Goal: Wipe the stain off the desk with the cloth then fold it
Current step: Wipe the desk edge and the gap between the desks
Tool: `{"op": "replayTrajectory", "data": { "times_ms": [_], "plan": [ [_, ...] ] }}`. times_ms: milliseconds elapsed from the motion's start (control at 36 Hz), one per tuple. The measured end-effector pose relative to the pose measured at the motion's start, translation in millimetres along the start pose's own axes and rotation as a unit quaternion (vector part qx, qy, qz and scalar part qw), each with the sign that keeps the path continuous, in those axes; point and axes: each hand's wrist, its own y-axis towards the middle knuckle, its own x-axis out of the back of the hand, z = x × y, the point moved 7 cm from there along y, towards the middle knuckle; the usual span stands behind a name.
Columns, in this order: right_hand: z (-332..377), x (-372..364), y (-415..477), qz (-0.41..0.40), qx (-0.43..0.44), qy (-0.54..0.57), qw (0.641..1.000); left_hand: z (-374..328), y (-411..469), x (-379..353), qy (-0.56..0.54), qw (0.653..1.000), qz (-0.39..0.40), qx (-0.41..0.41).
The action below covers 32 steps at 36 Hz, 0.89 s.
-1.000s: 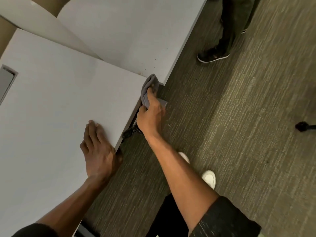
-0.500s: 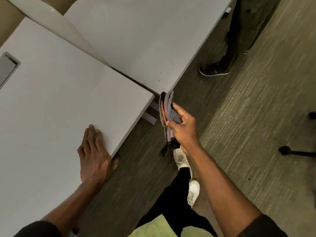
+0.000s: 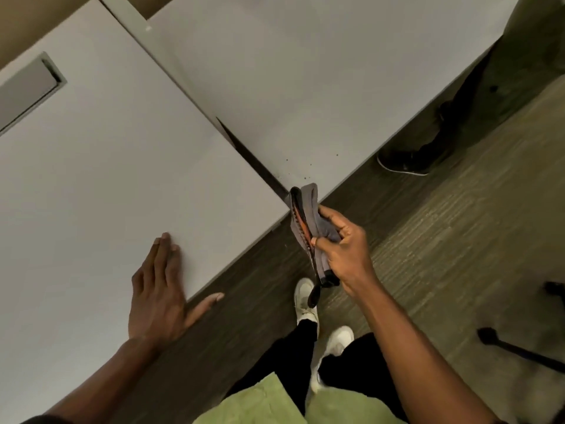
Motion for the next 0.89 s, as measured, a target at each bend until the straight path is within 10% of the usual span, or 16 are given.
{"op": "replayTrajectory", "data": {
  "times_ms": [611, 889],
  "plan": [
    [18.7, 10.6, 42.6, 0.208, 0.037, -0.114, 0.971, -94.1, 72.8, 31.0, -0.176, 0.873, -0.174, 0.42],
    [38.5, -24.5, 62.6, 0.268, 0.08, -0.214, 0.936, -97.0, 75.3, 23.8, -0.111, 0.879, -0.185, 0.426]
  ]
}}
